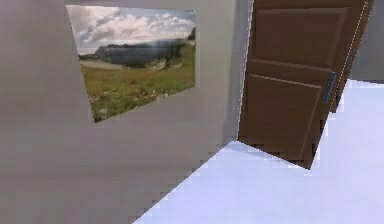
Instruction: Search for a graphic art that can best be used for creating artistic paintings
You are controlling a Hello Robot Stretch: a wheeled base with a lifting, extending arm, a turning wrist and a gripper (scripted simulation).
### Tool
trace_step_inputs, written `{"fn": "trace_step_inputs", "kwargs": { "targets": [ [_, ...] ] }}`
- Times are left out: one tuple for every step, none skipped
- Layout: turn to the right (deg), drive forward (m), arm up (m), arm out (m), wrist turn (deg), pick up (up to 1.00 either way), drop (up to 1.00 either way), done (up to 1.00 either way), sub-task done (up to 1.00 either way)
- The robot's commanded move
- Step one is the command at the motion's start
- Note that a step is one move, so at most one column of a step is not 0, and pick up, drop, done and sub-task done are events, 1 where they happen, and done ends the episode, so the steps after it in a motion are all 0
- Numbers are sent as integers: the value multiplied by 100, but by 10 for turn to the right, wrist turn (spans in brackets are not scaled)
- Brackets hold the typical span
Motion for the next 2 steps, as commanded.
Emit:
{"fn": "trace_step_inputs", "kwargs": {
  "targets": [
    [0,35,0,0,0,0,0,0,0],
    [-120,0,0,0,0,0,0,0,0]
  ]
}}
